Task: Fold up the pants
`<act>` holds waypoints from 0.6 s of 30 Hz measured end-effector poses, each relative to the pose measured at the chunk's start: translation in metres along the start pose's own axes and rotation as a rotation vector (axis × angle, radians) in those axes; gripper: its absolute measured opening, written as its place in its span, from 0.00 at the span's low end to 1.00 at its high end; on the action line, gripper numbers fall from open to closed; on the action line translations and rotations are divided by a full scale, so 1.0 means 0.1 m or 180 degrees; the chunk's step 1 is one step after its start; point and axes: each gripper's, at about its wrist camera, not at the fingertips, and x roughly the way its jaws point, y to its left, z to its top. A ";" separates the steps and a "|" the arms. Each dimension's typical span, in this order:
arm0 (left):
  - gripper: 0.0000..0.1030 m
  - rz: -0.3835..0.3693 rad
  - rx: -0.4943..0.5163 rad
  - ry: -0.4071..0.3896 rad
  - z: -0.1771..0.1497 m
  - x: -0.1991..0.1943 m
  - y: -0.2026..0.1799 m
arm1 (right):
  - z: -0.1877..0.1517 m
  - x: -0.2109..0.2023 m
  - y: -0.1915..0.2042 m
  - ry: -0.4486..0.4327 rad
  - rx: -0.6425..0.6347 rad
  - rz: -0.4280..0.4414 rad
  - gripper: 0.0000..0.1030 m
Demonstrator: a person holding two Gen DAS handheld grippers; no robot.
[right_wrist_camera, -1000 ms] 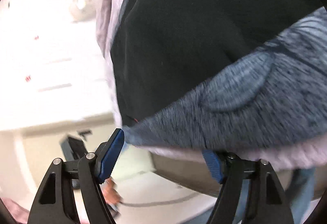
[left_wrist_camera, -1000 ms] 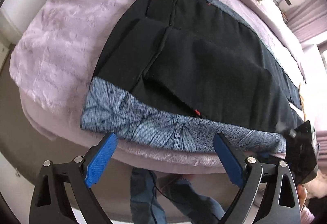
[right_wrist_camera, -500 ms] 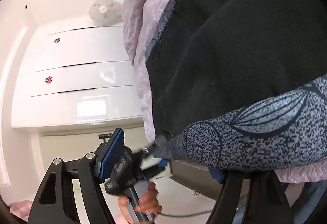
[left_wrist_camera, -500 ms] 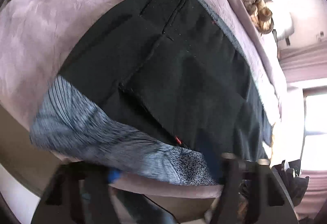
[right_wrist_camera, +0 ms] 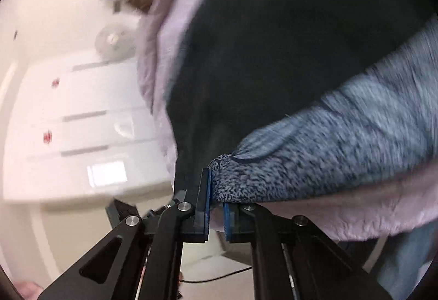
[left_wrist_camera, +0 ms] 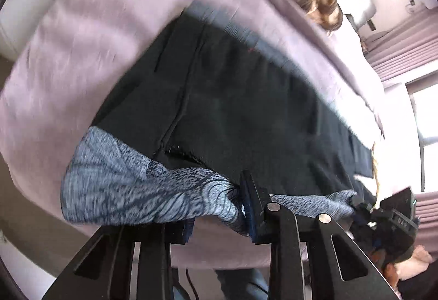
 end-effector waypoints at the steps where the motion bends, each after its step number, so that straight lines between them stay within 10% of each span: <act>1: 0.31 0.0028 0.0036 -0.0049 0.09 -0.02 -0.07 | 0.11 0.01 0.12 0.0047 -0.0110 -0.0027 0.08; 5: 0.32 0.0101 0.0135 -0.0355 0.57 -0.06 -0.31 | 0.75 0.08 0.56 0.0322 -0.0526 -0.0114 0.08; 9: 0.69 0.0414 0.0115 -0.0708 1.16 0.24 -0.41 | 1.46 0.37 0.77 0.0641 -0.0744 -0.0292 0.08; 18: 0.82 0.1057 0.0021 -0.0627 1.77 1.22 -0.24 | 2.35 1.17 0.46 0.0881 -0.0724 -0.0679 0.13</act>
